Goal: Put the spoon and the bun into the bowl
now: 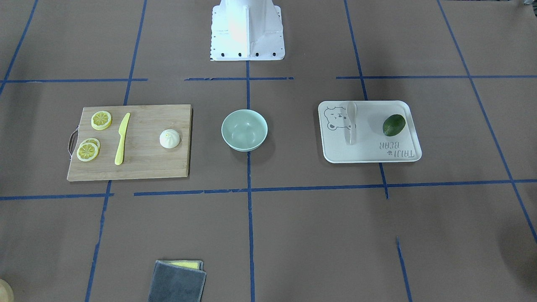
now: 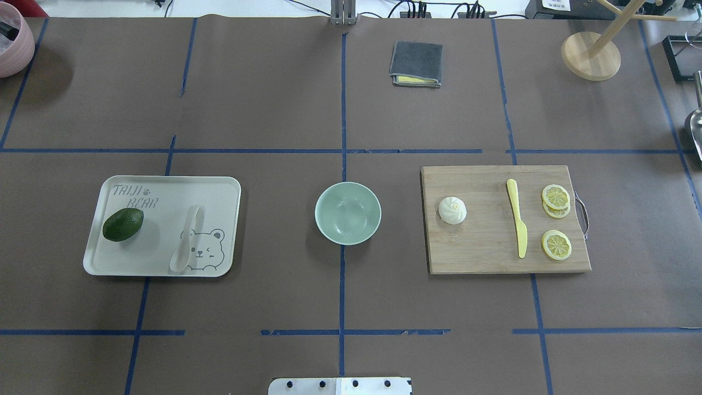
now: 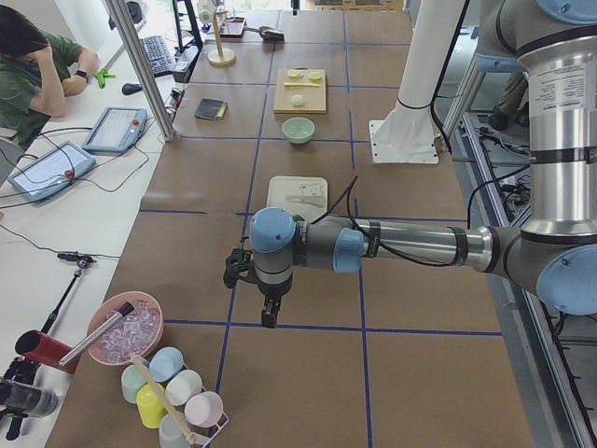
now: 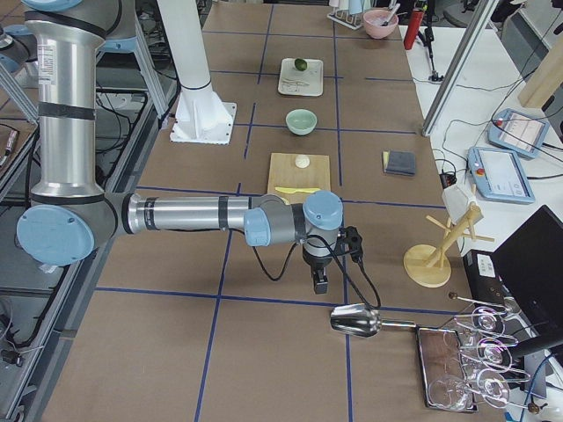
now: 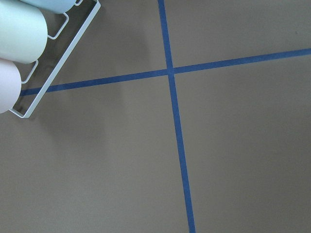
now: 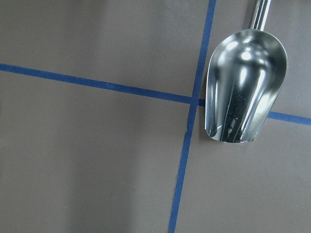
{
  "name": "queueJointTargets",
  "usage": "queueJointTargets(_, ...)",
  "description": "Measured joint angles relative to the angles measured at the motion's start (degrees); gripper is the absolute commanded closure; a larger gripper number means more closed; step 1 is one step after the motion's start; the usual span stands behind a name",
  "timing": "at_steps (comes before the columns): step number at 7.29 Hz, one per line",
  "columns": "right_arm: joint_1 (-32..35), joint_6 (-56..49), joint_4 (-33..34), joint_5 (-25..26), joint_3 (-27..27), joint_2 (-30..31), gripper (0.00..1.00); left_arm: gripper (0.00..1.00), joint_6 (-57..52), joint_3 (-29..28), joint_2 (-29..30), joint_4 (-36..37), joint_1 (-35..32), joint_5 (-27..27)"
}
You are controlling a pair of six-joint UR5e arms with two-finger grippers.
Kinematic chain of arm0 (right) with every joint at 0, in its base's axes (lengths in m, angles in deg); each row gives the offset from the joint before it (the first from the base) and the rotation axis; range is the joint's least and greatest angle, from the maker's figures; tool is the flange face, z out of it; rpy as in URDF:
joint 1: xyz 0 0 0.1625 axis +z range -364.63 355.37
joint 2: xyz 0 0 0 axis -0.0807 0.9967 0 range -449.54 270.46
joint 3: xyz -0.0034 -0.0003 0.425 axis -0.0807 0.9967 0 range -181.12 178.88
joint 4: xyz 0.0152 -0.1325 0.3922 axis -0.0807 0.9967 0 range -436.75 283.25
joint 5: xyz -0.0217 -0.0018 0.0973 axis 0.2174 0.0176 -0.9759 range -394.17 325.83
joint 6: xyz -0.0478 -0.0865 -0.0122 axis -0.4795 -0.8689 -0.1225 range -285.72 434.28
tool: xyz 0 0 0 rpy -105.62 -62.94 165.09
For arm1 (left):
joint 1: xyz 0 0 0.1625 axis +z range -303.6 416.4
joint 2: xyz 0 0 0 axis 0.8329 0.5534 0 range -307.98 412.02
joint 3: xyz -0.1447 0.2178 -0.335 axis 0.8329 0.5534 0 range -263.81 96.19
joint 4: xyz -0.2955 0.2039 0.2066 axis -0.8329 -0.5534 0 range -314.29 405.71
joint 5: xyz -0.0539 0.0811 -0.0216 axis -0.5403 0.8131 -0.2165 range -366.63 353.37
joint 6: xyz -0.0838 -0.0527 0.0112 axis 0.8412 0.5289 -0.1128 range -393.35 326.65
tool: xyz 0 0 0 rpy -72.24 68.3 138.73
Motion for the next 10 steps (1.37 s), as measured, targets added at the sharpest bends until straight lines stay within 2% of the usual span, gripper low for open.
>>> queueJointTargets(5, -0.1, 0.1, 0.0, -0.5, -0.9, -0.3, 0.00, 0.00, -0.2, 1.7, 0.4, -2.1, 0.0, 0.7)
queueJointTargets(8, -0.9, 0.7, -1.9, -0.5, -2.2, -3.2, 0.00, 0.00, -0.2, 2.0, 1.6, -10.5, 0.4, 0.7)
queueJointTargets(10, -1.0, 1.3, -3.8, -0.8, -2.2, -5.1, 0.00, 0.00, 0.7, 0.1, 5.3, -19.3, 0.5, 0.7)
